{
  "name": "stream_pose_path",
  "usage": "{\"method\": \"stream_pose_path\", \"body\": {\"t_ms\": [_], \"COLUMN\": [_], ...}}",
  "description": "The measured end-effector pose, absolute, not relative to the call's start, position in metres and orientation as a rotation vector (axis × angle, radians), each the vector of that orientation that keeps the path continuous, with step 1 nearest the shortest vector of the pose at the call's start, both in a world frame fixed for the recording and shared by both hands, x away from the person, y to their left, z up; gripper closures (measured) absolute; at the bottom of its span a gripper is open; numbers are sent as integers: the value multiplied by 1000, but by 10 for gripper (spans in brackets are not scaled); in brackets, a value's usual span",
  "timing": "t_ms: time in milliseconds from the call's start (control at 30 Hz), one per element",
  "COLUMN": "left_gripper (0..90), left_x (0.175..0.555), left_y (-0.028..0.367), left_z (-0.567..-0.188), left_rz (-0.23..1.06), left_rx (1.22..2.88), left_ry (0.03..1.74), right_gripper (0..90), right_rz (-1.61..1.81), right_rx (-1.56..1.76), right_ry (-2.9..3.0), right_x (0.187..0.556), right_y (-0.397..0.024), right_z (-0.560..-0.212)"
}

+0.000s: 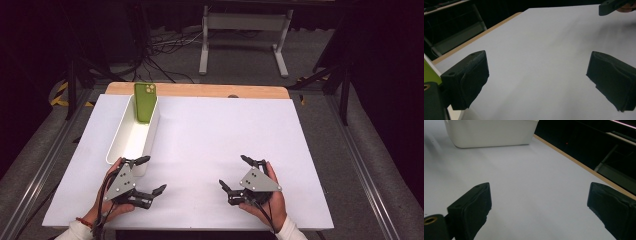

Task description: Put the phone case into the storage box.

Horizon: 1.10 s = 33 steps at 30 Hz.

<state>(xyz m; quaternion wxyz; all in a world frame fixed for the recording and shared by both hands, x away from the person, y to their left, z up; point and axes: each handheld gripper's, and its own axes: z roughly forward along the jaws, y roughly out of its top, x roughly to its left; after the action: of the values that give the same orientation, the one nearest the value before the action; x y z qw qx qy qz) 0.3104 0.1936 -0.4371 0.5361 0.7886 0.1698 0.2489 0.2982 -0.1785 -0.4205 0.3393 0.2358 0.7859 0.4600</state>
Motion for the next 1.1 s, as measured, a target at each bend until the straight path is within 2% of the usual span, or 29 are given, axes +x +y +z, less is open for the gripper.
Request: {"method": "stream_pose_path", "body": {"t_ms": [1100], "left_gripper": [46], "left_x": [307], "left_y": [195], "left_z": [-433], "left_rz": [594], "left_rx": [1869], "left_ry": [389], "right_gripper": [69], "right_rz": [1226], "right_rx": [618], "right_ry": [2061], "right_x": [297], "right_y": [-177], "right_z": [-419]}}
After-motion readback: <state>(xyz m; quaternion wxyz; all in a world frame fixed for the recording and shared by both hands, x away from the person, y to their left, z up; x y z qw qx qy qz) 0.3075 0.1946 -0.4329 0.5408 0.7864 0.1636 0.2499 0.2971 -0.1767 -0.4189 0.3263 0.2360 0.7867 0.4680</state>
